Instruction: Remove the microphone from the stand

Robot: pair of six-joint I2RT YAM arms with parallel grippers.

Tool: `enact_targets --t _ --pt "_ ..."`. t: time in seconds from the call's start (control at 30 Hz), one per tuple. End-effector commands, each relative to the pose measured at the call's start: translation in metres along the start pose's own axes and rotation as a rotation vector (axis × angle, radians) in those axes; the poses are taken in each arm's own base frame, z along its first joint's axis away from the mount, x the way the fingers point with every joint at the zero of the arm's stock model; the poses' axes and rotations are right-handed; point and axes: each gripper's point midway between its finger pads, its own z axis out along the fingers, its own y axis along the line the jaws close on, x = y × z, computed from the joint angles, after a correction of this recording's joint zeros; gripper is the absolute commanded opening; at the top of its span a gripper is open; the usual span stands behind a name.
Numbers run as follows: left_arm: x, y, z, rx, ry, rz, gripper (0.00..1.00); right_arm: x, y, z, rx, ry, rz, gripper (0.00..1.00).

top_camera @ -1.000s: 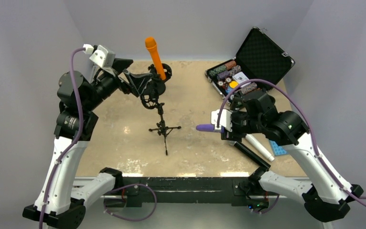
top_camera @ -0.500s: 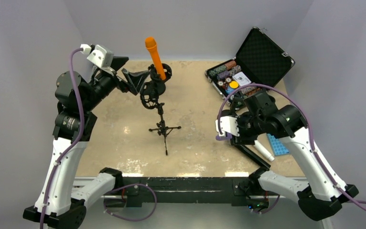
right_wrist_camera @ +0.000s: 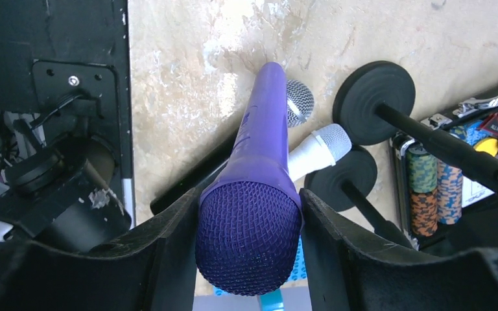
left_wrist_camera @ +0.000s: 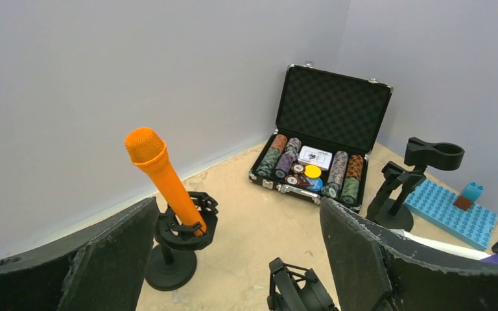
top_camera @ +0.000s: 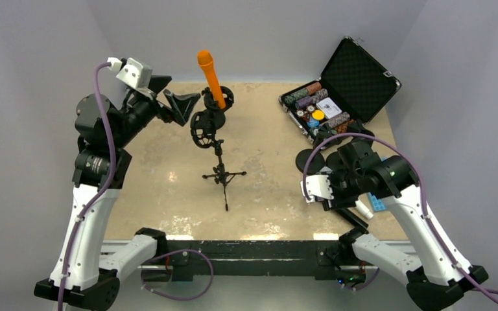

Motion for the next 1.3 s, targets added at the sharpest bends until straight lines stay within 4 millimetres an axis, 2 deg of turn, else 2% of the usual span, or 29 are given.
enact_targets --t 0.0,0.1,0.2,0.33,0.43,0.5,0.57,0.63,0.73,0.83,0.9,1.0,1.13,1.27 --pt "-0.028 -0.009 -0.005 0.037 -0.086 0.020 0.97 -0.010 -0.005 -0.028 0.048 -0.027 -0.061 0.00" --pt "-0.037 -0.045 -0.016 0.235 -0.108 0.092 0.97 -0.030 -0.016 -0.043 0.095 -0.104 -0.037 0.00" --pt "-0.057 -0.087 -0.037 0.419 -0.157 0.192 1.00 -0.057 -0.030 -0.065 0.142 -0.213 0.001 0.00" --pt "-0.092 -0.125 -0.060 0.553 -0.202 0.360 1.00 -0.085 -0.048 -0.093 0.210 -0.320 0.067 0.00" --pt "-0.096 -0.145 -0.065 0.678 -0.173 0.374 1.00 -0.101 -0.063 -0.114 0.276 -0.388 0.095 0.00" --pt "-0.087 -0.161 -0.065 0.778 -0.136 0.375 0.99 -0.114 -0.074 -0.131 0.333 -0.449 0.106 0.00" --pt "-0.061 -0.176 -0.062 0.868 -0.046 0.391 0.99 -0.125 -0.082 -0.148 0.383 -0.505 0.115 0.00" --pt "-0.032 -0.190 -0.054 0.920 0.040 0.488 0.99 -0.138 -0.088 -0.167 0.431 -0.572 0.120 0.00" --pt "-0.001 -0.200 -0.028 0.895 0.125 0.599 0.99 -0.150 -0.092 -0.193 0.506 -0.658 0.132 0.00" --pt "0.018 -0.198 0.008 0.785 0.166 0.650 0.98 -0.158 -0.087 -0.212 0.550 -0.716 0.114 0.00" --pt "0.028 -0.195 0.032 0.718 0.168 0.679 0.97 -0.161 -0.082 -0.220 0.552 -0.739 0.109 0.00" --pt "0.042 -0.193 0.057 0.681 0.174 0.733 0.94 -0.163 -0.073 -0.226 0.549 -0.765 0.099 0.00" --pt "0.061 -0.207 0.072 0.749 0.155 0.771 0.93 -0.168 -0.067 -0.231 0.557 -0.804 0.083 0.00" --pt "0.068 -0.221 0.081 0.792 0.159 0.711 0.83 -0.171 -0.069 -0.227 0.541 -0.834 0.104 0.00"
